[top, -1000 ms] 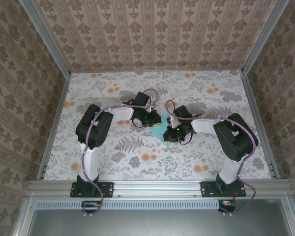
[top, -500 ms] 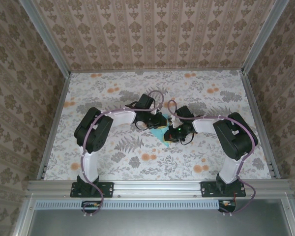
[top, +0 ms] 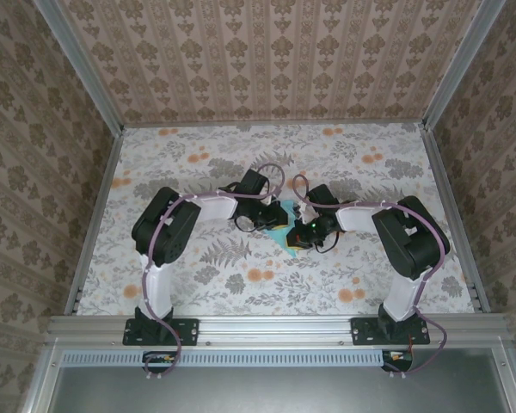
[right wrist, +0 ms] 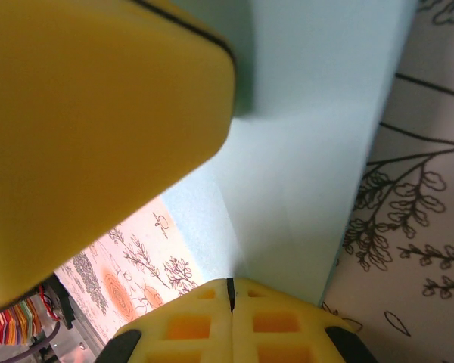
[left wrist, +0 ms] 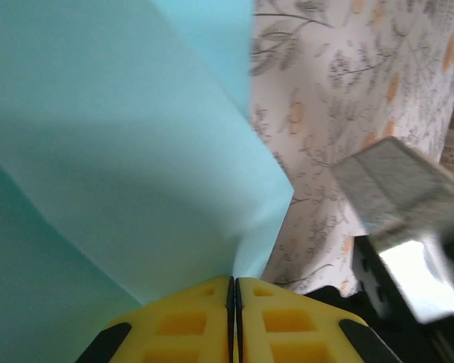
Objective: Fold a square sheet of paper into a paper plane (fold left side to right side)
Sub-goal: Fourth fold the wing at the center of the table.
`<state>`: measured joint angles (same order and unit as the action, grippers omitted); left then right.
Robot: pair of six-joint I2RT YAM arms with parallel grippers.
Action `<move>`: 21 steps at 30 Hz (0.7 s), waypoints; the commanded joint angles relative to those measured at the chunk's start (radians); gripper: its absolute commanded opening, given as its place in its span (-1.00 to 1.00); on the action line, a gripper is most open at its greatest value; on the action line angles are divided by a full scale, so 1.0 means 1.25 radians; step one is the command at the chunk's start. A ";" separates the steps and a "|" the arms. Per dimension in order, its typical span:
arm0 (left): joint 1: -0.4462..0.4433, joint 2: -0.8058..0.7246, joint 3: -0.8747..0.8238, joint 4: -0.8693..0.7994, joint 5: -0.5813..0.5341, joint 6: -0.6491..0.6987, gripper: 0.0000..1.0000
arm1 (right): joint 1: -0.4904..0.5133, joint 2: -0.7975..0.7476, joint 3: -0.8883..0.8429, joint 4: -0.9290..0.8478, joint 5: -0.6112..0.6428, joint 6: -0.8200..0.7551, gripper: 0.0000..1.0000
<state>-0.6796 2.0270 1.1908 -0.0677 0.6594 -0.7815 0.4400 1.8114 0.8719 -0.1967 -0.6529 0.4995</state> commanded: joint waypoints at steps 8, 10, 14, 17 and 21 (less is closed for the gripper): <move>0.037 0.034 -0.015 0.022 -0.046 0.013 -0.81 | 0.003 0.061 -0.020 -0.138 0.118 -0.020 -1.00; 0.050 0.041 -0.010 0.019 -0.052 0.014 -0.80 | 0.003 0.062 -0.020 -0.143 0.119 -0.023 -1.00; 0.078 0.060 0.017 0.005 -0.064 0.025 -0.81 | 0.003 0.062 -0.018 -0.153 0.123 -0.030 -1.00; 0.097 0.080 0.060 -0.021 -0.067 0.046 -0.80 | 0.003 0.062 -0.017 -0.156 0.122 -0.033 -1.00; 0.117 0.108 0.122 -0.058 -0.070 0.066 -0.80 | 0.003 0.059 -0.018 -0.157 0.121 -0.034 -1.00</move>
<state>-0.5751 2.1124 1.2900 -0.1020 0.6632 -0.7578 0.4400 1.8191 0.8917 -0.2356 -0.6483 0.4732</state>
